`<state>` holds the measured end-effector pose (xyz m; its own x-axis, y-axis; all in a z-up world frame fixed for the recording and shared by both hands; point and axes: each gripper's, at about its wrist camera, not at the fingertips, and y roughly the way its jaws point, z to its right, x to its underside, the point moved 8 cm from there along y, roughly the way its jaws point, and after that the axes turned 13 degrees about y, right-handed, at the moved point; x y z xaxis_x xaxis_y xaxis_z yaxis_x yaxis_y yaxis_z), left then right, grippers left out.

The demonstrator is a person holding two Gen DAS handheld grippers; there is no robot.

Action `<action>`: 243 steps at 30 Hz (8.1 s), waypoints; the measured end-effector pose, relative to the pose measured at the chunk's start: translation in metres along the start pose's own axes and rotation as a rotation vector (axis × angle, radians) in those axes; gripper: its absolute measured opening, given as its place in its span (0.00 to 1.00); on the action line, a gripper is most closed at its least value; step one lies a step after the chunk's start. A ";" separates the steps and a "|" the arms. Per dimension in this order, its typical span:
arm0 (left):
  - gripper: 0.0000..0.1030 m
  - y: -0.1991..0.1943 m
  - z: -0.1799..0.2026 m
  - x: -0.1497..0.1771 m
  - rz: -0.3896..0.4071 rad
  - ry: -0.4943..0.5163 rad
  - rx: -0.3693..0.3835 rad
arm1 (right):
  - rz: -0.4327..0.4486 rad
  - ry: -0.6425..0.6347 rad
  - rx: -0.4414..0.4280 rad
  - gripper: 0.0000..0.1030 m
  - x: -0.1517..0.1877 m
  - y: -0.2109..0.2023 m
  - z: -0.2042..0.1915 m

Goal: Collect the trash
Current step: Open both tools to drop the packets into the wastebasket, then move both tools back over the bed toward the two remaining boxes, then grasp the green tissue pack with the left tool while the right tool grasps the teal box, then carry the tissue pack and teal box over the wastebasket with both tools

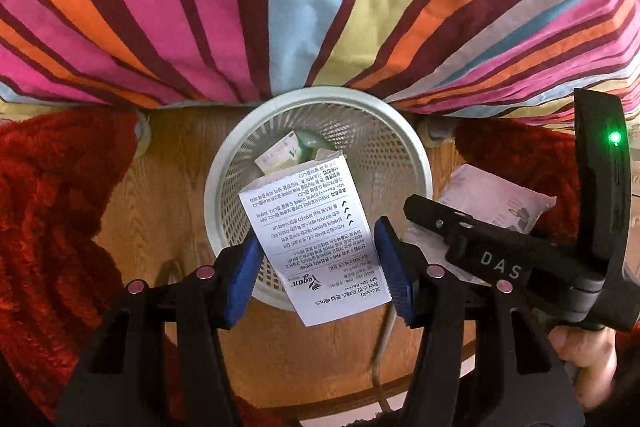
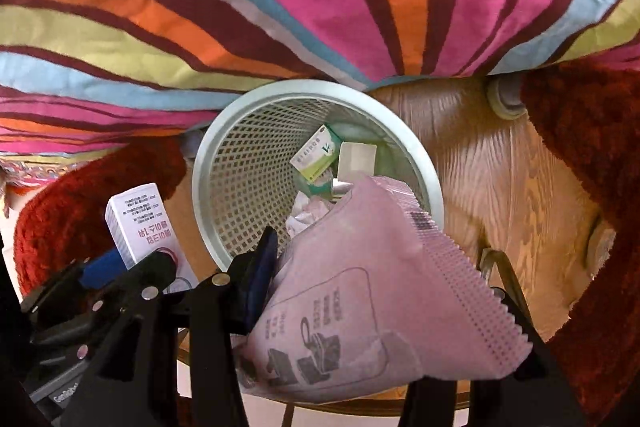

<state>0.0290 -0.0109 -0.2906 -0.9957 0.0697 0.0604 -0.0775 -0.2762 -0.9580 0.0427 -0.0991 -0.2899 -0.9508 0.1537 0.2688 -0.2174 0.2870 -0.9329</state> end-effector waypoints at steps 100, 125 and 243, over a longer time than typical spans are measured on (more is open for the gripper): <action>0.88 -0.242 -0.010 -0.278 0.760 0.043 -0.186 | 0.996 -0.519 -0.227 0.92 -0.185 -0.312 -0.120; 0.88 -0.223 -0.035 -0.392 0.702 -0.025 -0.111 | 0.930 -0.656 -0.165 0.92 -0.277 -0.292 -0.166; 0.49 -0.112 0.022 -0.013 0.422 0.149 -0.147 | 0.480 -0.172 -0.155 0.83 0.006 -0.151 -0.026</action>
<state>0.0493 -0.0020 -0.1777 -0.9198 0.1202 -0.3736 0.3513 -0.1724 -0.9203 0.0752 -0.1172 -0.1417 -0.9606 0.1486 -0.2350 0.2739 0.3605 -0.8916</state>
